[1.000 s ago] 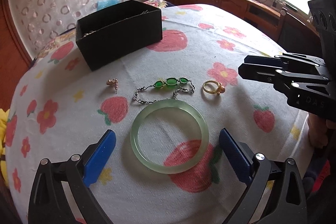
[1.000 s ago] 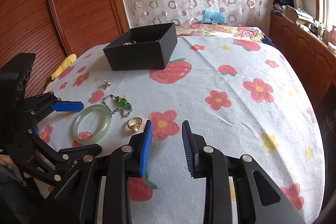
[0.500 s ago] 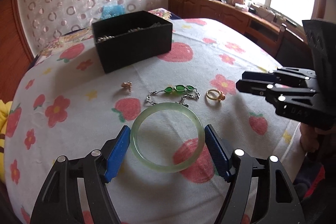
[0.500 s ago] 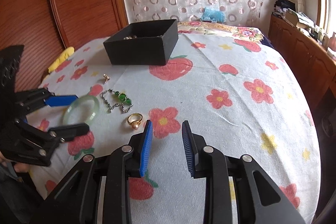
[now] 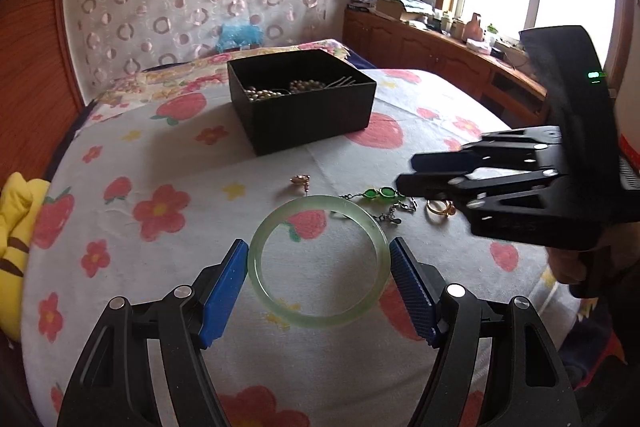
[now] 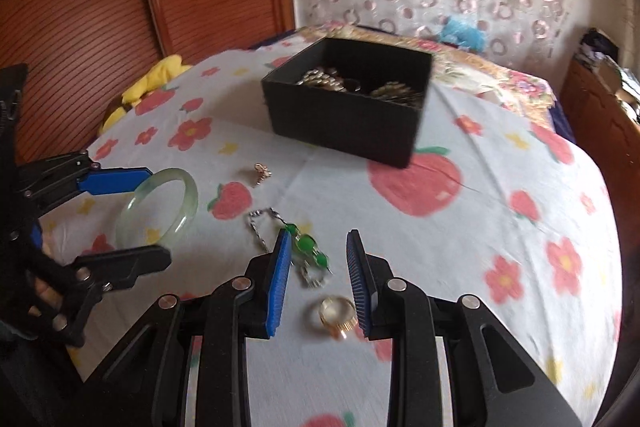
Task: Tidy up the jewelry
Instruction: 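Grasp the green-stone chain bracelet with the right gripper while the left opens around the jade bangle, then grasp the jade bangle with the left gripper while the right carries the chain bracelet to the box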
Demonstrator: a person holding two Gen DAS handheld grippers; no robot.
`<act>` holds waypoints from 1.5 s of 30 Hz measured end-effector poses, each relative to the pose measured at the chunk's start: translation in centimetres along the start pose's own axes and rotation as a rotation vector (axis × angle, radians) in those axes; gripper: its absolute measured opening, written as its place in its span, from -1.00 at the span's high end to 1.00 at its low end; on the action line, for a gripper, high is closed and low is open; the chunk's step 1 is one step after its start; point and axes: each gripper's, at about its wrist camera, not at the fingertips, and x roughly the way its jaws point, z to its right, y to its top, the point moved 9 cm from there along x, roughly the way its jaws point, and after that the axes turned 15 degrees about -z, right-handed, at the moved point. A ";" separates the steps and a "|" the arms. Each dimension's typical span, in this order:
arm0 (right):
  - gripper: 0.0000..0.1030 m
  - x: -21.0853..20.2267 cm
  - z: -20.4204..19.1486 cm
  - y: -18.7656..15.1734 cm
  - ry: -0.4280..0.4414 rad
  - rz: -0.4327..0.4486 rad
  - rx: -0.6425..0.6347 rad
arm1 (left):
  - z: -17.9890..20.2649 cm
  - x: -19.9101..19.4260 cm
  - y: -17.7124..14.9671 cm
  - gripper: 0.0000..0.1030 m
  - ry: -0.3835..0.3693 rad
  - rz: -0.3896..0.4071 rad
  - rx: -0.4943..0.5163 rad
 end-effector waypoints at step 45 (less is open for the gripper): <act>0.75 -9.0 3.5 11.1 -0.149 0.232 -0.018 | -4.7 -2.4 4.3 -0.34 0.048 0.106 -0.057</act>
